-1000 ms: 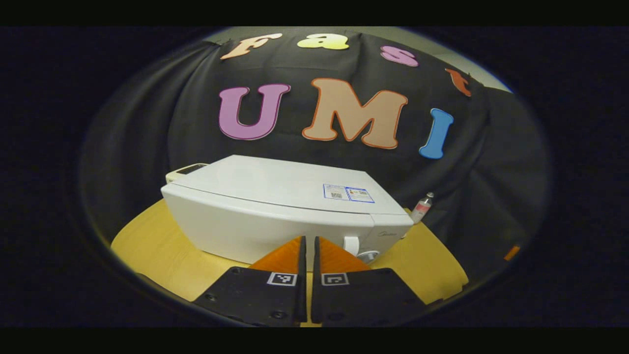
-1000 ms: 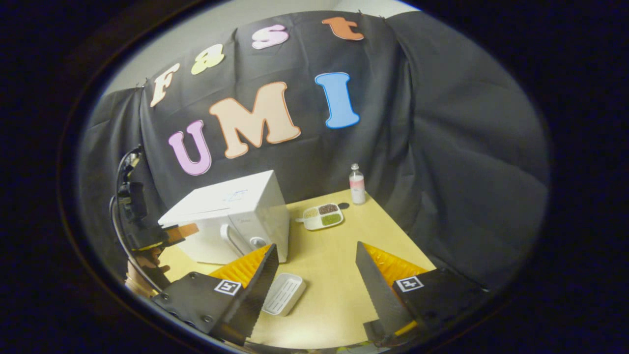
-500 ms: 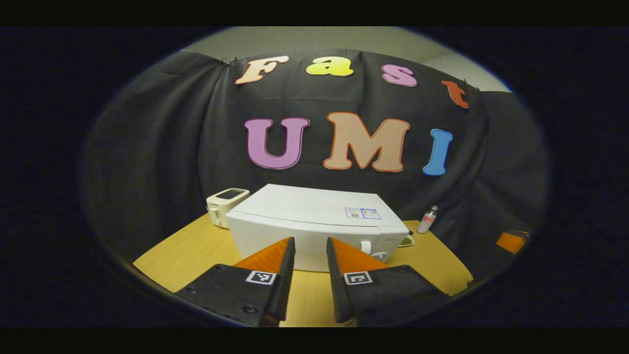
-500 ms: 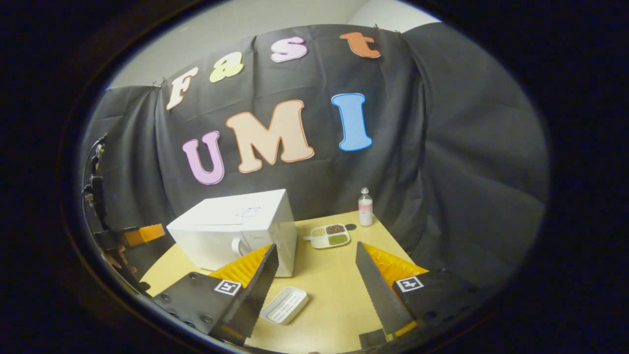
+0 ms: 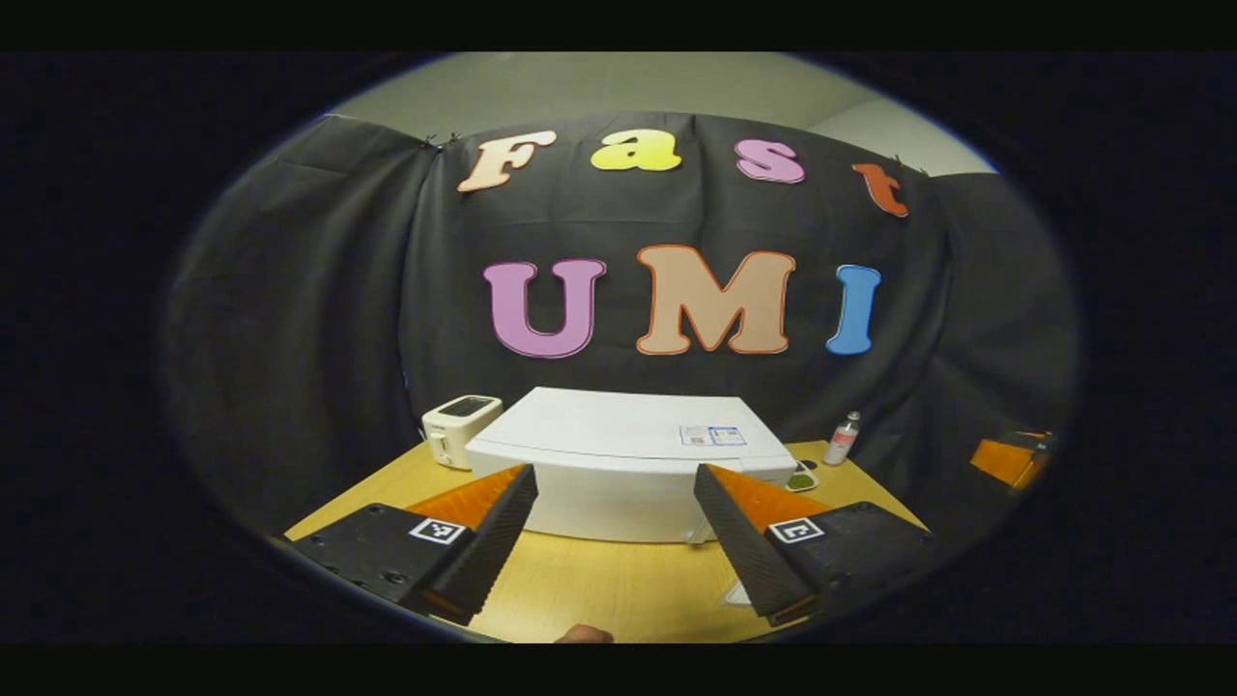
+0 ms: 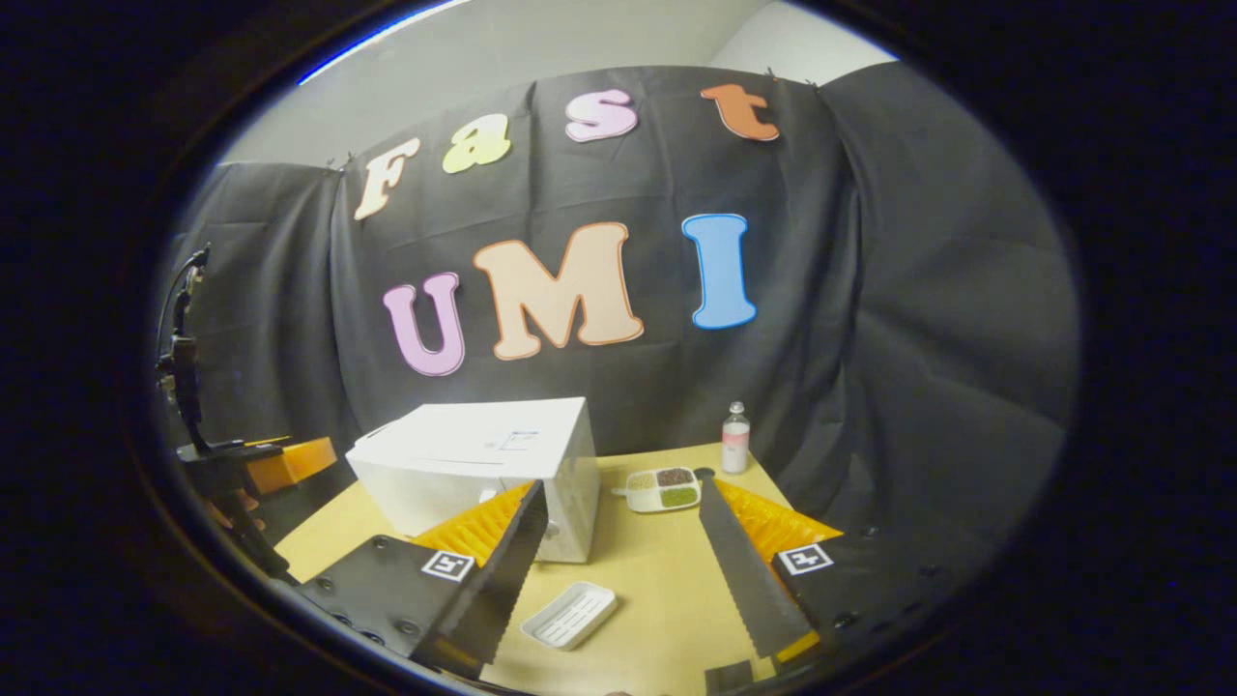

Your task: Open the microwave oven with the left hand, put the food in, and close the microwave oven.

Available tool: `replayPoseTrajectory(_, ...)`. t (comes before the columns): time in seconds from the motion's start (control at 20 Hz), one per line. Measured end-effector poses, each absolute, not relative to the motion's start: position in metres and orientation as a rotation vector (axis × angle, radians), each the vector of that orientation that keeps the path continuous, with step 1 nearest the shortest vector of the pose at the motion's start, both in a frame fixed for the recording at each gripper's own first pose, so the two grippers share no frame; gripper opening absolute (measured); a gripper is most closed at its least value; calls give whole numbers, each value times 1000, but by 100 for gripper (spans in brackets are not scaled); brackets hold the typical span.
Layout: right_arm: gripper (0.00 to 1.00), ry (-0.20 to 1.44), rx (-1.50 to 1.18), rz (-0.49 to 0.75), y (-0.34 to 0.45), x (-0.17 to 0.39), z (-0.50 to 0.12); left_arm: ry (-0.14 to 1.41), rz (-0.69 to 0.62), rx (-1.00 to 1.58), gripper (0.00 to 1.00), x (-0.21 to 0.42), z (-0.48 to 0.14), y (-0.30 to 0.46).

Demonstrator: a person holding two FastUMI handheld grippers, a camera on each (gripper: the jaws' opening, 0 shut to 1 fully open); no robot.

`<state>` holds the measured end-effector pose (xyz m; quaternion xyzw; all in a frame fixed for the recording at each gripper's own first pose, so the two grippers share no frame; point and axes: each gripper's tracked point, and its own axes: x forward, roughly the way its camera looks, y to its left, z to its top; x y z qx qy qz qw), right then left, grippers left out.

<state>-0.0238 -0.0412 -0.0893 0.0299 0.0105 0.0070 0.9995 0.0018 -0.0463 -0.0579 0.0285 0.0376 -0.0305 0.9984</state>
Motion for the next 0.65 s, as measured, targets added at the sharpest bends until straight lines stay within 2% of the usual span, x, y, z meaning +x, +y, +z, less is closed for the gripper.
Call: replayPoseTrajectory(0.65,92,6,71,-19,-46,-34,-84,73,-118,113,96,2,-58,-64)
